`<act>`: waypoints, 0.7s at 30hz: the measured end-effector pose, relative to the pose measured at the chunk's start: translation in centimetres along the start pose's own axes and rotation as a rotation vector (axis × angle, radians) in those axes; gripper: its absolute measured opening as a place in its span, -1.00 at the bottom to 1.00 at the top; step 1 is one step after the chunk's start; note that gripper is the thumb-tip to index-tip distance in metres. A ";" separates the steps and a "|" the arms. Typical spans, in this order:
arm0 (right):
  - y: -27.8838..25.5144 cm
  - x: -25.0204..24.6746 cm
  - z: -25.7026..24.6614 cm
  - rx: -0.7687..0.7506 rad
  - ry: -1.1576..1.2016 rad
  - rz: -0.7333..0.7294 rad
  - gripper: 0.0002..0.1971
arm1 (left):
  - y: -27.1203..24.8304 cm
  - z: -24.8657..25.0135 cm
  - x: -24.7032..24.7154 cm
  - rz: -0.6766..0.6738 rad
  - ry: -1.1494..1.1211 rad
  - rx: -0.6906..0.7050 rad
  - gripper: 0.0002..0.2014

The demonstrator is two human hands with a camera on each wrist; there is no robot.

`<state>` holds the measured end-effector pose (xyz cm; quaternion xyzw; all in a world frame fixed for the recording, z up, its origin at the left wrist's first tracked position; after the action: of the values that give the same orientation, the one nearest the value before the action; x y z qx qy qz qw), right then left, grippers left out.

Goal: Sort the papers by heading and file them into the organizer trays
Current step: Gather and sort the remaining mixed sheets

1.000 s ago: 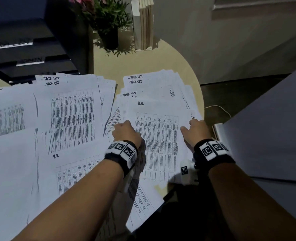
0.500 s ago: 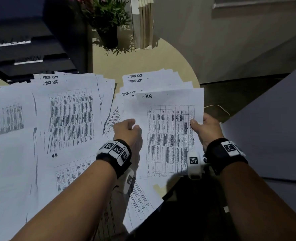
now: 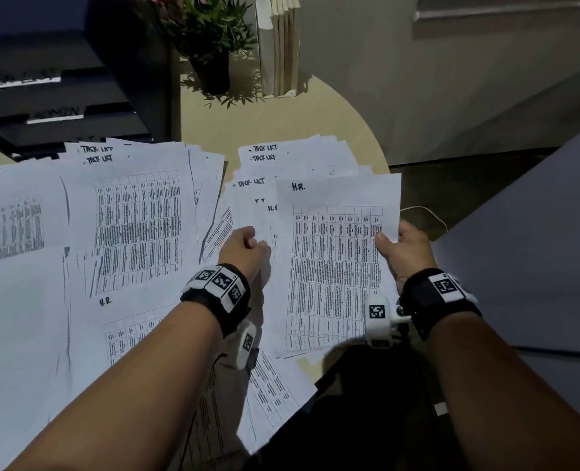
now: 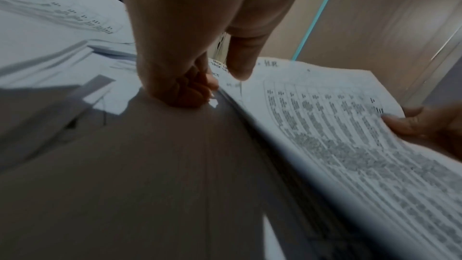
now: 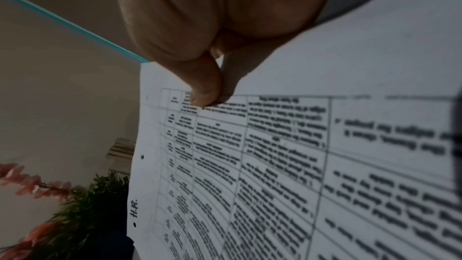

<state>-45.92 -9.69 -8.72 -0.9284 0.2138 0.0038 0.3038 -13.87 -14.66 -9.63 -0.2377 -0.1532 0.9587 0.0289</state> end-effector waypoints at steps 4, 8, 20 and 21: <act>0.4 -0.4 1.1 -0.005 -0.040 0.023 -0.76 | 0.2 0.6 0.5 -0.022 0.022 0.005 -0.82; -0.3 -2.0 0.4 -0.079 -0.088 0.110 -0.82 | -0.1 0.8 -0.2 0.019 0.008 0.031 -0.87; -1.0 -0.1 -0.6 -0.055 0.013 -0.083 -0.70 | -1.5 3.2 -2.7 0.138 -0.374 0.147 -0.55; -1.0 0.0 -0.6 -0.056 -0.001 -0.078 -0.70 | -1.6 3.3 -2.8 0.146 -0.385 0.159 -0.52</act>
<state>-45.63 -9.30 -7.69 -0.9442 0.1772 -0.0015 0.2778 -12.95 -14.41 -5.14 -0.0575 -0.0620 0.9951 -0.0518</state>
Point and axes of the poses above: each hand's wrist, its own y-axis towards the middle knuckle, its own x-axis out of the palm, z = x × y, the point moved 10 cm from there along y, towards the middle knuckle, and after that the axes turned 12 degrees about x, right-handed, at the moved point
